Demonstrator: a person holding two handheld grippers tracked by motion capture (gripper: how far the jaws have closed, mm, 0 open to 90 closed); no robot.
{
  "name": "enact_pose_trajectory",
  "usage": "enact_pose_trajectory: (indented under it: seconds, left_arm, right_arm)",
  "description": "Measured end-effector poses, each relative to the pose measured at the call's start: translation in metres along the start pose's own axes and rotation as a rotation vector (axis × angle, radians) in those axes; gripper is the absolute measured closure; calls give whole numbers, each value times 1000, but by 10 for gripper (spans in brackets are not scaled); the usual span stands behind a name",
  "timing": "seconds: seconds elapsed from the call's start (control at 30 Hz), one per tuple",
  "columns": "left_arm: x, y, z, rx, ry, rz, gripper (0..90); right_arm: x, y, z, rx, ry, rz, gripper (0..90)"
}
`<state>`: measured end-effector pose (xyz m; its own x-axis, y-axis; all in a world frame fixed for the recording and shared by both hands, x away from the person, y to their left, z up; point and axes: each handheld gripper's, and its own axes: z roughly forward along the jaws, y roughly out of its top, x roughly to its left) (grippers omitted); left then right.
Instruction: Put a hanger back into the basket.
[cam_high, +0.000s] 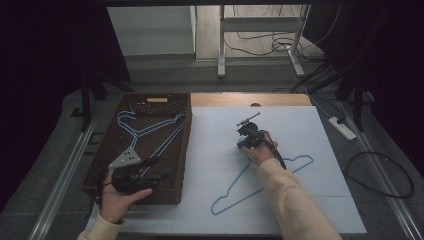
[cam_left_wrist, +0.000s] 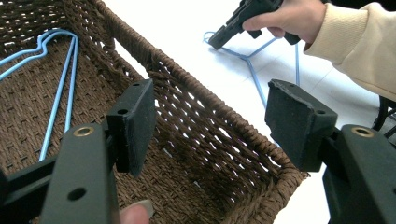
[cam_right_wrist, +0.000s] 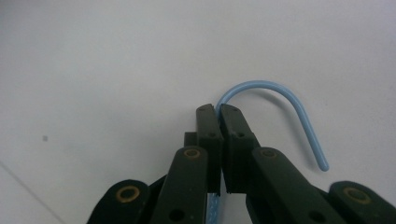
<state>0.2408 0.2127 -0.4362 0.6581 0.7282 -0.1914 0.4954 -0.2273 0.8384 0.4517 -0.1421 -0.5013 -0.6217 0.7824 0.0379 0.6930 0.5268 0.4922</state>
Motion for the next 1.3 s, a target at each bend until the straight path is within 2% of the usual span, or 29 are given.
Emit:
enact_pose_trajectory:
  seconds: [0.1,0.3,0.47,0.83,1.3]
  left_arm:
    - [-1,0,1,3,-3,1,342]
    - [-6,2,5,7,-9,8,341]
    - [-13,6,11,19,-25,21,339]
    - [-36,19,32,51,-84,40,336]
    - [-68,34,68,128,-148,68,324]
  right_arm:
    - [0,-2,-10,-44,26,5,879]
    - [4,-11,-38,-167,53,-14,879]
    - [9,-19,-58,-230,83,-30,879]
    - [14,-31,-76,-302,115,-44,879]
    - [19,-39,-85,-346,126,-57,879]
